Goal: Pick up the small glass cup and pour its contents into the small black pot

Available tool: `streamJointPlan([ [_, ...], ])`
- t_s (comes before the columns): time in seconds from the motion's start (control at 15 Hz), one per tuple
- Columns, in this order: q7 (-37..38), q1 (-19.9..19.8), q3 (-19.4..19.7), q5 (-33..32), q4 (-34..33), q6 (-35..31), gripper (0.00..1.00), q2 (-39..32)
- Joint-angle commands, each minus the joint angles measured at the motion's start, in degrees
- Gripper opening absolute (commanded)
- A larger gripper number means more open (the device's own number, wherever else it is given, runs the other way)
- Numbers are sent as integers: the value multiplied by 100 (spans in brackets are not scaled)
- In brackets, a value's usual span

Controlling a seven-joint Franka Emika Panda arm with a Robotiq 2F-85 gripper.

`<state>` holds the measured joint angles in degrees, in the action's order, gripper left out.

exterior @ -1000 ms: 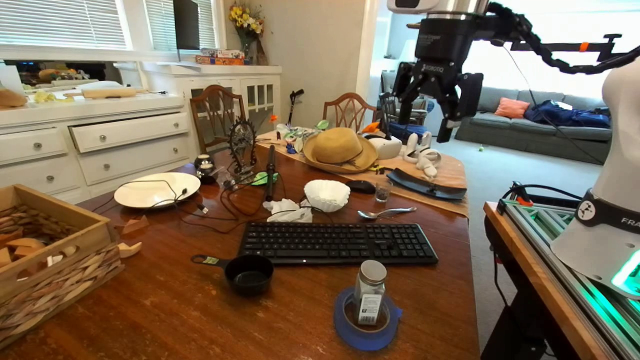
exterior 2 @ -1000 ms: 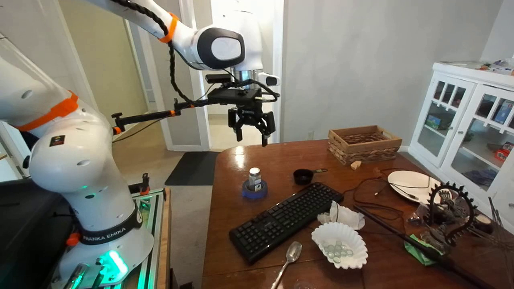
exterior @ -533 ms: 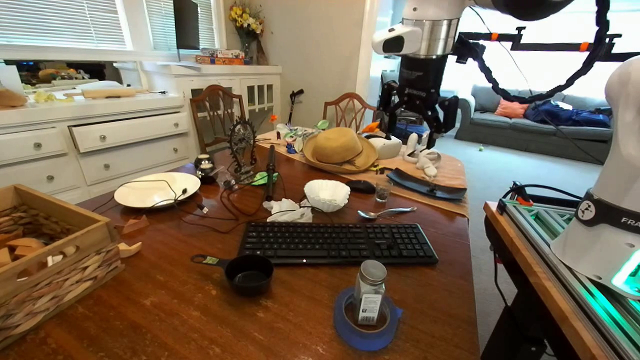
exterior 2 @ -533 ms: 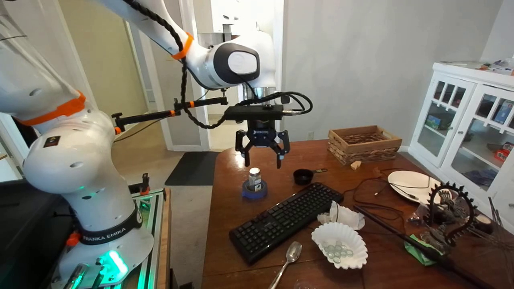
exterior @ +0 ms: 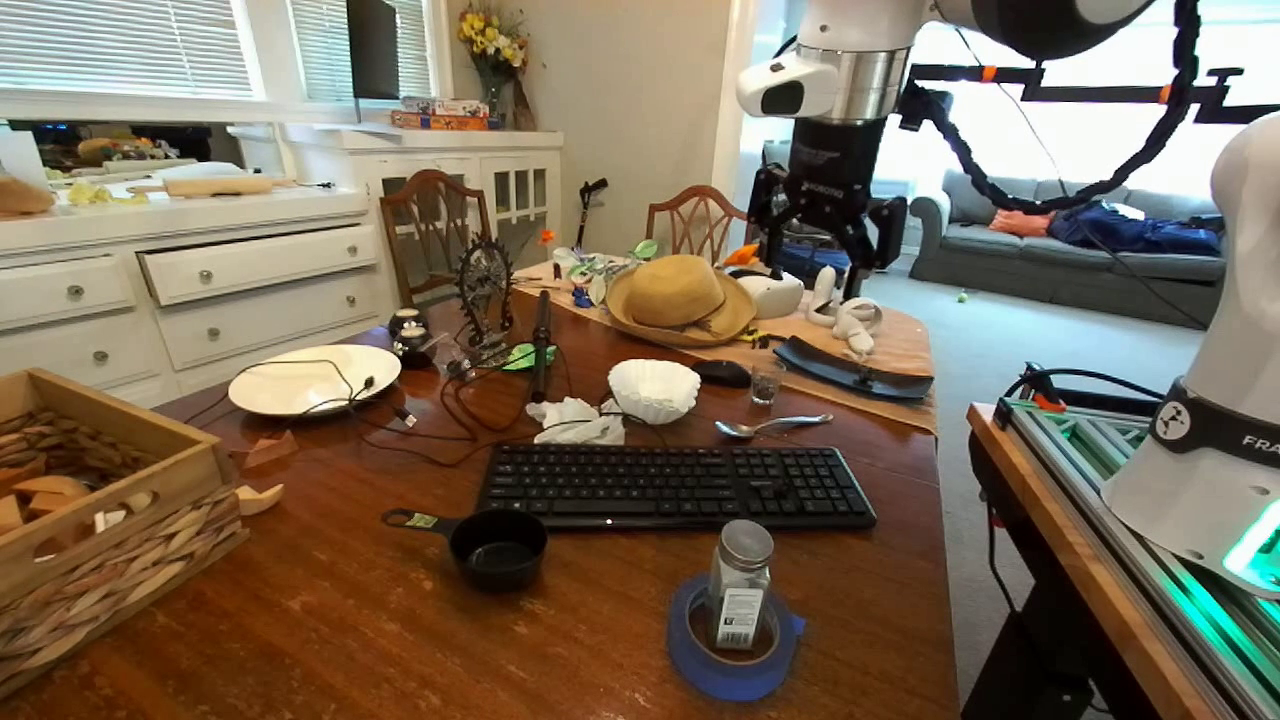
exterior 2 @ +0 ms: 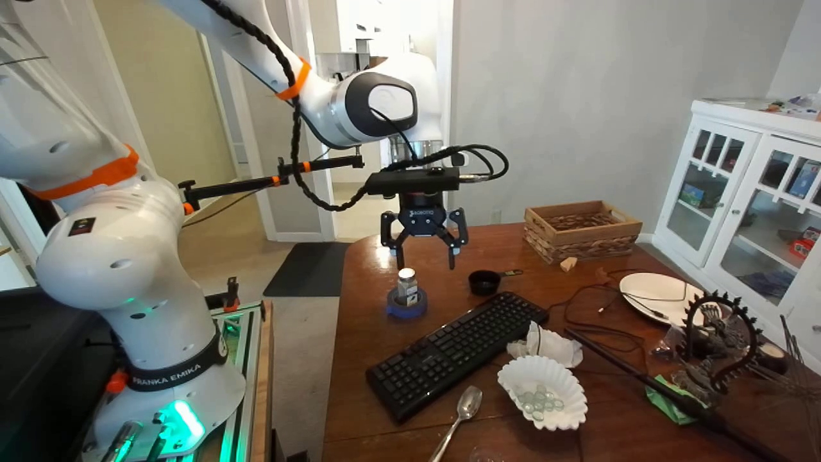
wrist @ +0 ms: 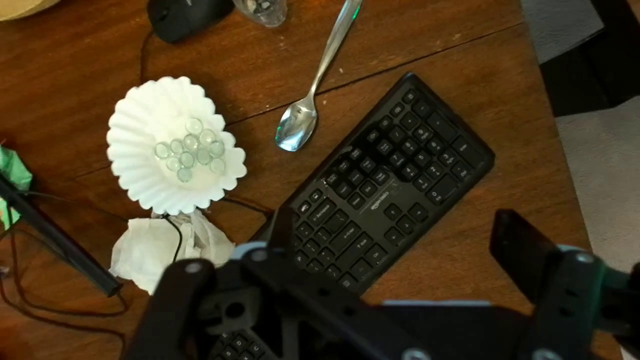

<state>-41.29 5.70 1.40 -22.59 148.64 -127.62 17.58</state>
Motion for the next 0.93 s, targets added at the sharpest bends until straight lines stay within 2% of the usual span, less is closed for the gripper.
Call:
streamJointPlan([
  [0.0,-856,-181,142,-614,35,-682,100,-321],
  [0.2,-1594,-429,319,-990,-16,-1207,100,-828],
  [0.4,-1934,-741,410,-1458,-145,-1439,100,-1531],
  [0.6,-1415,-1017,469,-2617,-384,-1560,100,-2254],
  [0.87,-384,-1033,550,-4288,-709,-1571,100,-2858],
])
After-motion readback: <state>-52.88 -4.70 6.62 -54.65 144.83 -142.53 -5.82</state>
